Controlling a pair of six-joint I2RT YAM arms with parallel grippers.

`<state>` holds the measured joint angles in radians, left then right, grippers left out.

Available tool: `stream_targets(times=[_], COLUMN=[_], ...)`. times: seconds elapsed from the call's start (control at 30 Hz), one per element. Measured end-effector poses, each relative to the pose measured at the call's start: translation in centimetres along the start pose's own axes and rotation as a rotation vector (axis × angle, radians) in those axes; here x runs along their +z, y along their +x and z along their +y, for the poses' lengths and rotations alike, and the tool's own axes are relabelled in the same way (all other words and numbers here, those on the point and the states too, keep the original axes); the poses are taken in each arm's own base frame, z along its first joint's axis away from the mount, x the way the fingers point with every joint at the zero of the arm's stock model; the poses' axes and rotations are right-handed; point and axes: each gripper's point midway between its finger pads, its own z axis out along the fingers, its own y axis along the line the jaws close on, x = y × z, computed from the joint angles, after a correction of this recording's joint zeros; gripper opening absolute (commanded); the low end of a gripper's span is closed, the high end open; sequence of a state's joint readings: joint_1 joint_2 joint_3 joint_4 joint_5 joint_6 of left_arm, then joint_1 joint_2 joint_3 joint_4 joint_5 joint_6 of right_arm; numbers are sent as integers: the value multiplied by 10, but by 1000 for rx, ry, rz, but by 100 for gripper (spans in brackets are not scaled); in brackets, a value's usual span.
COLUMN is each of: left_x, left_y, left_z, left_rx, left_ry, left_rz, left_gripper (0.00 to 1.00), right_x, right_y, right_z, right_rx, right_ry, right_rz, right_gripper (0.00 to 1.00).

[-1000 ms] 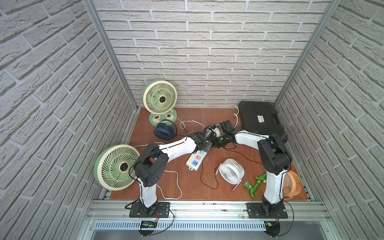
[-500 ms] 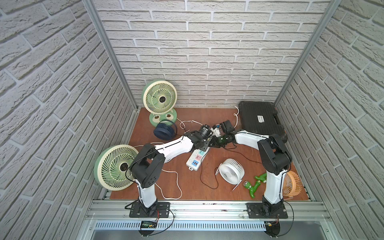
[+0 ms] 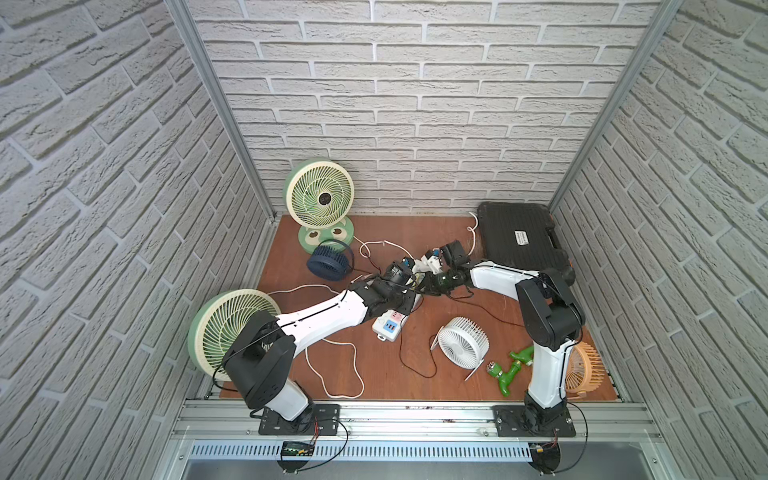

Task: Unplug the desk fan from the power strip
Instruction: Remove the plug from the socket, then place the plug at the center of the board.

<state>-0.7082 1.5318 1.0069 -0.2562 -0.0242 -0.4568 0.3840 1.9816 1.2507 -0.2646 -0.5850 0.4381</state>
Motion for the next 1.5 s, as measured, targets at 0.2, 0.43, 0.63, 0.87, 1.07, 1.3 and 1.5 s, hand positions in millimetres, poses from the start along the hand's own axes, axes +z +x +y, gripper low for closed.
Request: stream_targets(times=[0.2,0.43,0.63,0.87,1.07,1.3,1.5], left_x=[-4,0,15,35,34,33,31], left_y=[15,32,54,80,73,69,71], left_z=[-24,-49,-60,-59,-65,-65,-60], left_rx=[39,88,123,157,167,171,187], left_ry=[51,87,81,40,34,21,-5], left_rz=[-4,23,85,162,149,145,154], left_gripper=[0,0,0,0,12,36,46], right_x=[0,-3,-3,-4,-4,-6,-6], right_y=[0,4,4,4,4,7,8], right_z=[0,-2,-2,-2,-3,-5,-5], right_rx=[0,4,4,4,6,9,12], right_ry=[0,16,17,17,23,34,36], right_rz=[0,0,-1,-1,0,1,2], right_gripper=[4,4,4,4,4,4,4])
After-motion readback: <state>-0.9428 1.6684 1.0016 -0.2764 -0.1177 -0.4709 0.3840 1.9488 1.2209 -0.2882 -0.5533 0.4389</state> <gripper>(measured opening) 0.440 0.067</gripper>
